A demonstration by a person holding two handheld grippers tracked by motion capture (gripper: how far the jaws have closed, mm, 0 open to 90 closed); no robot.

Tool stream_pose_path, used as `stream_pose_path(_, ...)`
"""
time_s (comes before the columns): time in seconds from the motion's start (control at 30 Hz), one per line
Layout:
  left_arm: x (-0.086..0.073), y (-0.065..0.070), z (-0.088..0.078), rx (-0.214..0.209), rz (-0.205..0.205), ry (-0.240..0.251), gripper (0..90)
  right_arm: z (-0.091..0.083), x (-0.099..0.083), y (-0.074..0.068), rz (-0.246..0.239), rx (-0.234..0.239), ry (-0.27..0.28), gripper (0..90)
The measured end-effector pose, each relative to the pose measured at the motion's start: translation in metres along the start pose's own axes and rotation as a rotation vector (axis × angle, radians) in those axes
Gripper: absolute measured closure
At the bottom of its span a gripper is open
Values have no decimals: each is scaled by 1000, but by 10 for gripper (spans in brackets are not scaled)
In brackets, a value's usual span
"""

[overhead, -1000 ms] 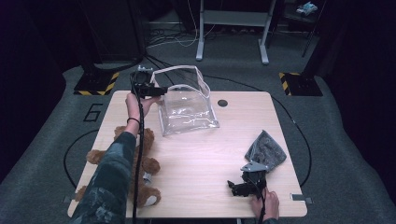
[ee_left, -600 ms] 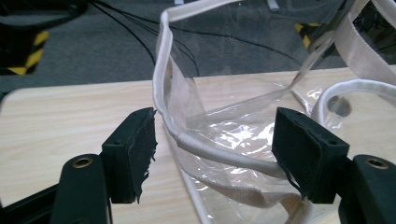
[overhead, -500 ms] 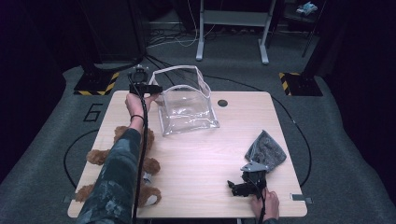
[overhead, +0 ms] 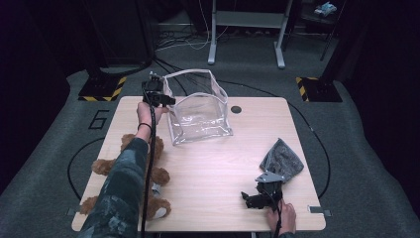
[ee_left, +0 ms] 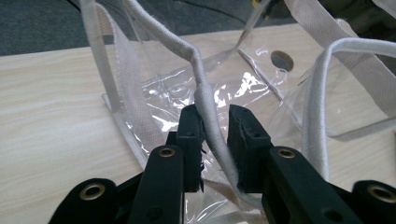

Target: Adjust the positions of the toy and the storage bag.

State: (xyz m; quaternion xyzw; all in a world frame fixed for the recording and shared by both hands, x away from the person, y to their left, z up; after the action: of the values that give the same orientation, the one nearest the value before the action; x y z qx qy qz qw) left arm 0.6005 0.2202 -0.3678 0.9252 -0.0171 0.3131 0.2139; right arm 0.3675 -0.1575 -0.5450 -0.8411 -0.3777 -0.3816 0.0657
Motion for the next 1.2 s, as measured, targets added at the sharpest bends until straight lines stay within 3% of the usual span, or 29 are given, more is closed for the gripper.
stream_pose_path(0.23, -4, 2, -2, -75, 13, -41, 772, 0, 0, 0, -1, 3, -3, 0)
stream_pose_path(0.33, -6, 4, -4, -103, 53, -64, 775, 0, 0, 0, -1, 3, -3, 0)
stream_pose_path(0.67, -14, 7, -9, -163, 73, -106, 777, 0, 0, 0, 0, 3, -3, 0)
stream_pose_path(1.03, -28, 8, -18, -220, 123, -164, 777, 0, 0, 0, 3, 5, -3, 0)
stream_pose_path(1.2, -34, 7, -23, -225, 131, -184, 774, 0, 0, 0, 0, 9, -5, 0)
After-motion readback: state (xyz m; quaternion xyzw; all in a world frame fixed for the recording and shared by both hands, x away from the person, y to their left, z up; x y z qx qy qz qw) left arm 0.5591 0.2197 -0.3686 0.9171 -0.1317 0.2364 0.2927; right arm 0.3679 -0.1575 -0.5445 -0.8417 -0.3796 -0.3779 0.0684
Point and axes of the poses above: each handheld gripper's, and its own axes: z roughly forward along the jaws, x roughly out of its top, y roughly to its right, the point moved 2 cm from there along z, roughly forward along the jaws, and after that the axes turned 14 degrees about -z, right-handed, at the moved point
